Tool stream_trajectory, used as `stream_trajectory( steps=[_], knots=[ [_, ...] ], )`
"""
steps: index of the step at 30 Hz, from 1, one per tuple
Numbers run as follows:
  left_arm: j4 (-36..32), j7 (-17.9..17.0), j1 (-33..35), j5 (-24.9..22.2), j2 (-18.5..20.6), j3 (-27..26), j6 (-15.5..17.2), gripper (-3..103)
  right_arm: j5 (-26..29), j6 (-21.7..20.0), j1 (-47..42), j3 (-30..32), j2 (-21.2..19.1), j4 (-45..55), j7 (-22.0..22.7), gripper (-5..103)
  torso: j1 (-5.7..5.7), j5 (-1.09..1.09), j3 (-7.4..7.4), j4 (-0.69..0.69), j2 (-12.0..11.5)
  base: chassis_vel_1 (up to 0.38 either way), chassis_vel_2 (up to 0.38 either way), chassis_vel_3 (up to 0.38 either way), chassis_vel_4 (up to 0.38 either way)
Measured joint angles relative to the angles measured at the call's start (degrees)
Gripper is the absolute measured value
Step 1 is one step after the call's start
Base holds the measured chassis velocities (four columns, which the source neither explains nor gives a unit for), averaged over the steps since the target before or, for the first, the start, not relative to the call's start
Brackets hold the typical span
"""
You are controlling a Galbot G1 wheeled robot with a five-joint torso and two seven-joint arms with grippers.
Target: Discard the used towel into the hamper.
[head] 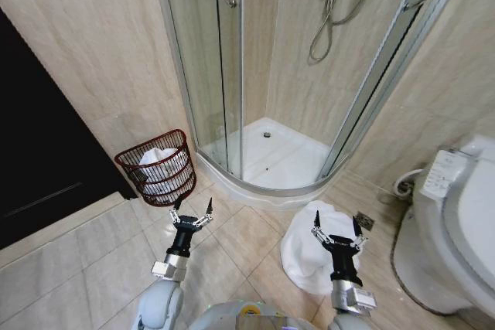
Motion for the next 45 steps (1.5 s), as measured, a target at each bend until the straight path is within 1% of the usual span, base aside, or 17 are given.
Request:
stream_trajectory(
  steps=[4,6,8,9,11,13,14,17,20,22,25,28,29,30,32,37,45],
  knots=[
    [0.01,0.0,0.14,-0.04,0.12,-0.07,-0.01,100,0.44,0.31,0.19,0.09,0.16,-0.97,-0.01,100,0.0,0.0,0.03,0.02,0.04,-0.05,-0.149,0.056,0.123],
    [0.03,0.0,0.2,-0.06,0.13,-0.12,-0.02,100,2.42,-1.13,0.78,0.97,0.18,-1.91,0.06,100,0.0,0.01,0.05,0.01,0.09,-0.057,-0.098,0.072,0.106],
    [0.02,0.0,0.26,-0.14,0.19,-0.19,-0.02,100,8.37,-5.53,2.39,2.97,-0.36,-4.03,1.16,100,0.0,0.01,0.08,0.0,0.13,-0.048,-0.093,0.053,0.091],
    [-0.01,-0.01,0.3,-0.3,0.31,-0.26,-0.02,100,14.53,-9.89,4.81,5.48,-1.52,-6.93,2.06,100,0.0,0.02,0.1,-0.01,0.15,0.0,0.0,0.0,0.0],
    [-0.04,-0.02,0.3,-0.39,0.36,-0.29,-0.03,100,16.52,-11.36,5.79,6.34,-2.06,-8.09,2.14,100,-0.01,0.02,0.11,0.0,0.16,0.0,0.0,0.0,0.0],
    [-0.09,-0.04,0.35,-0.75,0.65,-0.44,-0.06,100,24.68,-17.56,11.32,10.01,-5.56,-14.95,1.56,100,-0.01,0.03,0.15,0.0,0.2,0.0,0.0,0.0,0.0],
    [-0.09,-0.04,0.35,-0.75,0.65,-0.44,-0.06,100,24.68,-17.56,11.32,10.01,-5.56,-14.95,1.56,100,-0.01,0.03,0.15,0.0,0.2,0.0,0.0,0.0,0.0],
    [-0.09,-0.06,0.52,-0.79,0.81,-0.48,-0.08,100,35.77,-26.16,18.73,10.93,-9.69,-20.3,1.17,100,-0.01,0.02,0.18,0.01,0.25,0.0,0.0,0.0,0.0],
    [-0.15,-0.06,0.68,-0.68,0.82,-0.43,-0.08,100,38.36,-28.61,21.31,10.43,-10.49,-22.11,1.94,100,-0.01,0.02,0.19,0.01,0.27,0.0,0.0,0.0,0.0],
    [-0.87,-0.09,0.99,-0.5,1.02,-0.37,0.18,100,42.8,-34.08,27.2,8.9,-11.47,-27.47,6.2,100,-0.01,0.03,0.21,0.02,0.29,0.0,0.0,0.0,0.0],
    [-1.07,-0.13,1.01,-0.39,1.14,-0.44,0.41,100,44.15,-36.68,29.33,8.67,-11.7,-29.59,7.44,100,-0.01,0.02,0.22,-0.01,0.31,0.0,0.0,0.0,0.0],
    [-1.65,-0.16,1.0,-0.1,1.24,-0.59,1.03,100,46.75,-41.93,34.03,8.0,-12.65,-34.96,9.43,100,-0.01,0.01,0.23,0.01,0.33,0.0,0.0,0.0,0.0],
    [-2.04,-0.23,0.94,0.07,1.19,-0.44,1.51,100,47.73,-45.07,36.78,7.7,-13.09,-38.2,9.48,100,-0.01,0.02,0.24,0.0,0.34,0.0,0.0,0.0,0.0],
    [-2.04,-0.23,0.94,0.07,1.19,-0.44,1.51,100,47.73,-45.07,36.78,7.7,-13.09,-38.2,9.48,100,-0.01,0.02,0.24,0.0,0.34,0.0,0.0,0.0,0.0],
    [-2.15,-0.31,0.61,0.55,1.05,-0.15,1.88,100,48.97,-48.66,40.05,7.57,-13.07,-42.12,9.97,100,-0.02,-0.01,0.25,0.01,0.36,0.0,0.0,0.0,0.0],
    [-1.77,-0.39,0.06,0.92,0.98,0.01,2.1,100,48.05,-49.88,43.46,7.06,-12.47,-47.96,9.27,100,-0.01,0.01,0.26,0.01,0.38,0.0,0.0,0.0,0.0],
    [-1.26,-0.5,-0.58,0.85,0.94,-0.29,2.53,100,44.61,-48.92,45.62,7.3,-11.77,-54.76,3.67,100,-0.02,0.0,0.27,0.0,0.4,0.0,0.0,0.0,0.0]
  ],
)
